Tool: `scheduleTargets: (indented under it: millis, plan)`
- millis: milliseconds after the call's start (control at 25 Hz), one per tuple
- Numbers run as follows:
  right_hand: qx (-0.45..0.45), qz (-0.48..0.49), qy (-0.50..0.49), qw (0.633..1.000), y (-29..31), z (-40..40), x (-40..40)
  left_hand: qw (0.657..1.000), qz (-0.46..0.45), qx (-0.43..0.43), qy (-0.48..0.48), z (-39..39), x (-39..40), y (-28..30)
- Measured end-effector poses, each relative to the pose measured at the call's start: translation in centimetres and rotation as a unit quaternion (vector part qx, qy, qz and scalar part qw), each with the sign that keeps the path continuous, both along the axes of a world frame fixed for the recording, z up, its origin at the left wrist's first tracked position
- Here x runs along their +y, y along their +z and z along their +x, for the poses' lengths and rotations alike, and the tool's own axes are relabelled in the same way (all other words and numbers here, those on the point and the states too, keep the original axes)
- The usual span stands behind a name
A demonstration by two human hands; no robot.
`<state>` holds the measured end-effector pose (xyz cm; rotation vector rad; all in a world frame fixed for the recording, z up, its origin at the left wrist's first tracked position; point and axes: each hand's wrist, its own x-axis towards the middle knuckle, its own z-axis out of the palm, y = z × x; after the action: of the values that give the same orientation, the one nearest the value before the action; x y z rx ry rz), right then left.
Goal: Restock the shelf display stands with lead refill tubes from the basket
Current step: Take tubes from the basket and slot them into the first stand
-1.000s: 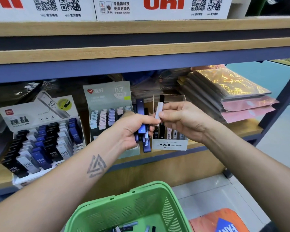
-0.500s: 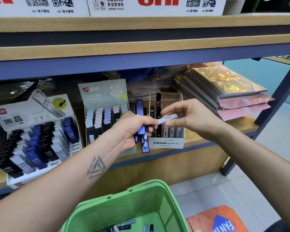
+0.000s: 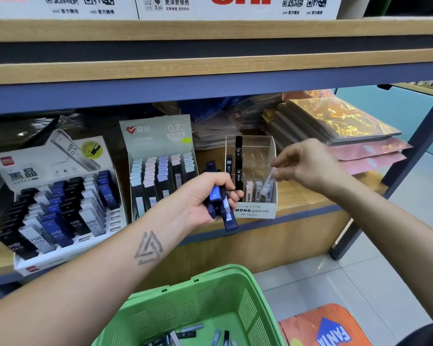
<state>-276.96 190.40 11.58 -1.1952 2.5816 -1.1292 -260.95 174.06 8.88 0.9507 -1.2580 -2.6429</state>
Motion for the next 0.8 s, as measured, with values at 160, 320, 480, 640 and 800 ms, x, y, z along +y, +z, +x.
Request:
scheduleTargets:
  millis: [160,320,480,640,800]
  plan:
    - [0.116,0.039,0.006,0.992,-2.5,0.6,-1.3,1.0,0.0,-0.009,-0.005,0.0,0.1,-0.2]
    - [0.149,0.074,0.024,0.986,-4.0,0.6,-1.7,1.0,-0.002,-0.008,-0.009,0.1,0.1,-0.1]
    - [0.16,0.085,0.021,0.983,-5.0,1.2,-2.1,1.0,-0.002,-0.005,-0.009,0.4,-0.1,-0.1]
    - [0.205,0.099,0.016,0.974,-5.6,1.2,-2.3,1.0,0.0,0.001,-0.008,0.6,0.0,0.1]
    - [0.207,0.073,0.017,0.975,-4.3,2.2,-2.5,1.0,-0.006,0.005,-0.001,0.7,-0.2,0.0]
